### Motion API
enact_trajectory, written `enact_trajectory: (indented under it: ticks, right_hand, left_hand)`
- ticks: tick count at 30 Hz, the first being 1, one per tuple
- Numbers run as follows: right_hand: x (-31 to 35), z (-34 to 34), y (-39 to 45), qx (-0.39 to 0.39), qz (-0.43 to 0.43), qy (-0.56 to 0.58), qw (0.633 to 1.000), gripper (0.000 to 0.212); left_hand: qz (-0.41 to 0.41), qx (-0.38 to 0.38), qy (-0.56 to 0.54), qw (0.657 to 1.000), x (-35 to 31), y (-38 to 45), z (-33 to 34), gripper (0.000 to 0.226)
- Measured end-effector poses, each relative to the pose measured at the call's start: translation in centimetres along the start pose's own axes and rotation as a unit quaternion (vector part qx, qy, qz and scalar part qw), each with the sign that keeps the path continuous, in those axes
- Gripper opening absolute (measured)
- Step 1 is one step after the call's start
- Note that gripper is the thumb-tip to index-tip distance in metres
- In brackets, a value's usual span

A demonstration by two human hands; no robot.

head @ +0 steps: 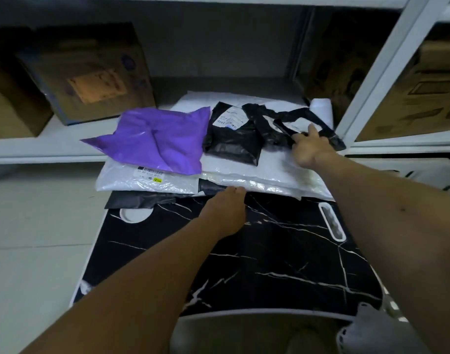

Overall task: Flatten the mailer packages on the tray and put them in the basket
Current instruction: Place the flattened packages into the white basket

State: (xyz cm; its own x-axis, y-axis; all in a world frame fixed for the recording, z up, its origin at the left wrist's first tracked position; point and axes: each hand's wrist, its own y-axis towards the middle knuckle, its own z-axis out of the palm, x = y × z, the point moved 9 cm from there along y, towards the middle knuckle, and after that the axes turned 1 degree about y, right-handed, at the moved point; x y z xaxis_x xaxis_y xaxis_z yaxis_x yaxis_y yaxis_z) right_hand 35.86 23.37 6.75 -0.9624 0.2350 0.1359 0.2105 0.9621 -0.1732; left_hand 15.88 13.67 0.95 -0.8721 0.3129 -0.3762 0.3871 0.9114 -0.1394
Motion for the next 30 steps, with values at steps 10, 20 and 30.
enact_trajectory:
  ticks: [10,20,30]
  right_hand:
    - [0.1,-0.2,-0.8,-0.049,-0.017,0.024,0.998,0.04]
    - [2.1,0.9,-14.4,-0.154,-0.1,0.038,0.982,0.062]
    - [9.7,10.0,-27.3,-0.105,-0.24,0.054,0.964,0.043]
  left_hand:
    - [-0.015,0.006,-0.006,1.0,0.1,-0.5,0.7,0.043]
    - [-0.033,-0.027,-0.044,0.998,-2.8,-5.1,-1.0,0.034]
    - [-0.176,0.019,-0.076,0.981,1.2,-13.4,0.9,0.038]
